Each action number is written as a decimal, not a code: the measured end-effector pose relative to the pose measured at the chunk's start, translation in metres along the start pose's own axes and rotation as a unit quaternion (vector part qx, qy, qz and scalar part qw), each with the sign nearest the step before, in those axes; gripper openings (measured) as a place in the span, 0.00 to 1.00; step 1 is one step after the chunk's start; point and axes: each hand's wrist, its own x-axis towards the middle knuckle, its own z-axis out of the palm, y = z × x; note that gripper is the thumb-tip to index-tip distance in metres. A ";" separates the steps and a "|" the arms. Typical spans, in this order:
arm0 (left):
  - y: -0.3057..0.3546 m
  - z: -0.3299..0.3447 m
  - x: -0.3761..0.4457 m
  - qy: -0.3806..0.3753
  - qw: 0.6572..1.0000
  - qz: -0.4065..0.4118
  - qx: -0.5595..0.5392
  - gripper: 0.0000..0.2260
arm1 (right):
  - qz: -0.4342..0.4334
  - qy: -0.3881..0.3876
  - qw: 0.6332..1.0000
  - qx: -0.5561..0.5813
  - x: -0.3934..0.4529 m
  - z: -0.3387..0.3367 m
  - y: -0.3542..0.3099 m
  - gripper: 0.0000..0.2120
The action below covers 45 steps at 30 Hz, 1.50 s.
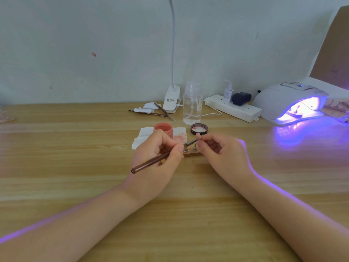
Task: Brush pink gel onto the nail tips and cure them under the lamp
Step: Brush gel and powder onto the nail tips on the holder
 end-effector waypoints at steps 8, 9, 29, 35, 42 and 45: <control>-0.001 -0.001 0.000 0.010 1.000 -0.004 0.014 0.10 | -0.003 0.001 1.000 -0.005 0.000 0.000 -0.001 0.03; -0.001 -0.001 0.000 0.007 1.000 -0.008 0.015 0.10 | -0.004 0.000 1.000 -0.005 0.000 0.000 -0.001 0.03; -0.002 0.000 0.004 0.040 0.998 -0.043 -0.034 0.09 | -0.007 -0.004 1.000 0.011 0.000 0.001 0.002 0.04; -0.001 -0.002 0.003 0.027 0.999 -0.016 -0.036 0.07 | -0.005 -0.008 1.000 0.000 0.000 -0.001 0.002 0.04; -0.005 0.000 0.003 0.027 0.998 -0.036 -0.033 0.08 | -0.003 -0.011 1.000 0.002 0.000 -0.001 0.001 0.04; -0.003 0.000 0.001 -0.005 1.000 -0.019 -0.011 0.10 | -0.007 -0.010 1.000 -0.001 0.000 -0.001 -0.001 0.04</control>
